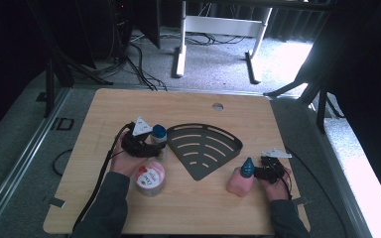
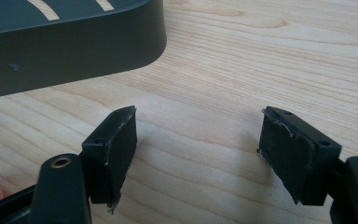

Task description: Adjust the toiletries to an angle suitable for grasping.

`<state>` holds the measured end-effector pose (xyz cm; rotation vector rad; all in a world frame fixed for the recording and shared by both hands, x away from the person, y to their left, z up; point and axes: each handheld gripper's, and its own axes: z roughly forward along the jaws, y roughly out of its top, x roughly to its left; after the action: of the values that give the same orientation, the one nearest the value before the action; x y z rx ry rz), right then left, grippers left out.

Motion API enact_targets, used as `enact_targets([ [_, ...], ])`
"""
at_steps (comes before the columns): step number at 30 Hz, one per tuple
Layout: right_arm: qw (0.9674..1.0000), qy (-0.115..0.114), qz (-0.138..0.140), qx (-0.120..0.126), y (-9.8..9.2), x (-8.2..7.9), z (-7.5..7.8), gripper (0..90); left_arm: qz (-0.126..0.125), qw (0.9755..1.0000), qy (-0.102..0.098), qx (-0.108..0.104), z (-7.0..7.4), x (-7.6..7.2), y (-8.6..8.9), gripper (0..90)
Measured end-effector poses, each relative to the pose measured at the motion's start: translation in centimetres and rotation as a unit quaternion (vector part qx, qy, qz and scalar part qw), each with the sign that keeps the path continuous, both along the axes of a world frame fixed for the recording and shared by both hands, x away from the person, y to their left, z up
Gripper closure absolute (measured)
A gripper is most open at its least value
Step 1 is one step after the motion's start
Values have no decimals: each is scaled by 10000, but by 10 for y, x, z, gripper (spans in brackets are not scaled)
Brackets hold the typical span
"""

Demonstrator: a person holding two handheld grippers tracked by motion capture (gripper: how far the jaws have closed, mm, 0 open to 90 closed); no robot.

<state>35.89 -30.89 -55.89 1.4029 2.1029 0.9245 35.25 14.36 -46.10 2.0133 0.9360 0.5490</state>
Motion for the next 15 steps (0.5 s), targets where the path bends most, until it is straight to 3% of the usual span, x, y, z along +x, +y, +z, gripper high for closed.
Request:
enact_targets([
  [3,10000,-7,-14,0,-1,-1,0,276,75,9999,66,29,-4,-10,9,347],
  [8,10000,-13,-46,1,-1,-2,0,290,190,9996,146,-161,-9,-23,28,447],
  [12,10000,43,-38,6,-2,-4,1,307,423,9984,309,-220,-20,-25,47,549],
  [15,9998,91,67,150,-6,-6,5,573,560,9969,522,-166,-33,-22,57,649],
])
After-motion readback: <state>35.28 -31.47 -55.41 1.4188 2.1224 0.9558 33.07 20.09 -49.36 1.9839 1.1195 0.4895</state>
